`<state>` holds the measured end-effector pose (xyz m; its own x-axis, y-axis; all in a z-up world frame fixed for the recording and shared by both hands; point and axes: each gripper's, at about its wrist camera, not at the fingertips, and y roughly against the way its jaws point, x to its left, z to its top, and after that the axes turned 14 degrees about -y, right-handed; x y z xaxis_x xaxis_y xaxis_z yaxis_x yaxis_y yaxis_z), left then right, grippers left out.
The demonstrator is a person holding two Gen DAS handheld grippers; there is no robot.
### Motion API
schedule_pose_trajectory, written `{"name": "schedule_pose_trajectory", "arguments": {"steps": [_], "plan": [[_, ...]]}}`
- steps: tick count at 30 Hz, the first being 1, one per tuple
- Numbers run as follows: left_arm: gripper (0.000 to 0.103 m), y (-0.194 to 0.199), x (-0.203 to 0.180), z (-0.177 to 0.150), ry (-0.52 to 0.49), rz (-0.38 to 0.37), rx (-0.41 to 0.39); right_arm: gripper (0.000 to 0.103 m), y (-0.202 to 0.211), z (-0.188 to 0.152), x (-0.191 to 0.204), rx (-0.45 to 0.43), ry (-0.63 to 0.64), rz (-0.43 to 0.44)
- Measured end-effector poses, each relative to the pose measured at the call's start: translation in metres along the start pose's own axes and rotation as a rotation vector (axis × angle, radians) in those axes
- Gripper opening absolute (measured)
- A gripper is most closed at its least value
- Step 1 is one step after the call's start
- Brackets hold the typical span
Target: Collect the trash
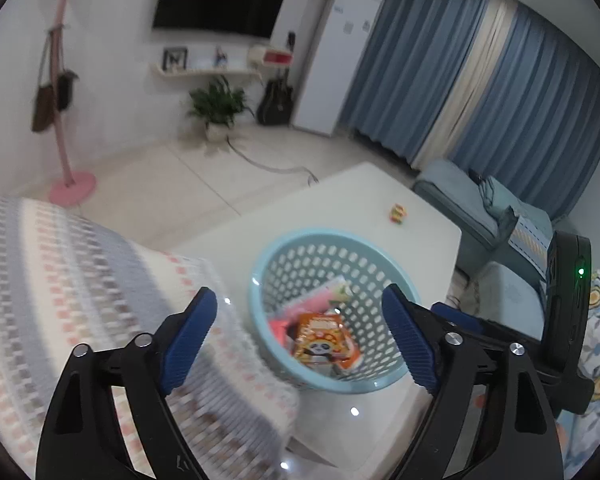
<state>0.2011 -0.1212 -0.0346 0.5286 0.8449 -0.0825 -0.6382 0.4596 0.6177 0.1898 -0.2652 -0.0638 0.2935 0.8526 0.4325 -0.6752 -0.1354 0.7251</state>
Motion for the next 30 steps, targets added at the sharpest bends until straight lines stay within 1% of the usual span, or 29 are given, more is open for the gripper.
{"name": "schedule_pose_trajectory", "arguments": {"steps": [2,5,6,8,10,13,15,17,19,21,23,26,28,30], "plan": [[0.086,0.023,0.004,-0.003,-0.009,0.035,-0.033,0.061,0.018,-0.011,0.021,-0.040,0.062,0.006],[0.089,0.057,0.008,-0.012,-0.022,0.122,-0.074,0.064,0.041,-0.028,0.045,-0.111,0.132,0.001],[0.089,0.068,0.011,-0.016,-0.020,0.155,-0.088,0.064,0.047,-0.033,0.051,-0.131,0.146,-0.002],[0.089,0.085,0.017,-0.025,0.000,0.195,-0.109,0.065,0.062,-0.044,0.064,-0.171,0.168,0.007],[0.089,0.102,0.024,-0.035,0.014,0.257,-0.127,0.065,0.072,-0.052,0.071,-0.198,0.174,0.019],[0.089,0.122,0.028,-0.052,0.008,0.357,-0.159,0.065,0.089,-0.067,0.082,-0.256,0.193,0.030],[0.089,0.131,0.031,-0.060,0.006,0.393,-0.179,0.065,0.098,-0.075,0.089,-0.292,0.207,0.025],[0.090,0.137,0.032,-0.067,0.004,0.411,-0.198,0.065,0.103,-0.084,0.094,-0.314,0.216,0.024],[0.090,0.140,0.034,-0.076,0.011,0.419,-0.221,0.065,0.105,-0.092,0.100,-0.312,0.228,0.033],[0.090,0.140,0.037,-0.081,0.019,0.418,-0.229,0.065,0.106,-0.099,0.105,-0.322,0.242,0.019],[0.090,0.144,0.039,-0.086,0.023,0.435,-0.244,0.065,0.108,-0.104,0.108,-0.339,0.250,0.000],[0.090,0.146,0.042,-0.089,0.036,0.441,-0.269,0.065,0.107,-0.106,0.106,-0.350,0.247,-0.008],[0.091,0.146,0.042,-0.095,0.043,0.446,-0.266,0.065,0.105,-0.106,0.105,-0.371,0.249,-0.017],[0.091,0.142,0.048,-0.095,0.058,0.442,-0.252,0.065,0.104,-0.111,0.103,-0.418,0.258,-0.026]]}}
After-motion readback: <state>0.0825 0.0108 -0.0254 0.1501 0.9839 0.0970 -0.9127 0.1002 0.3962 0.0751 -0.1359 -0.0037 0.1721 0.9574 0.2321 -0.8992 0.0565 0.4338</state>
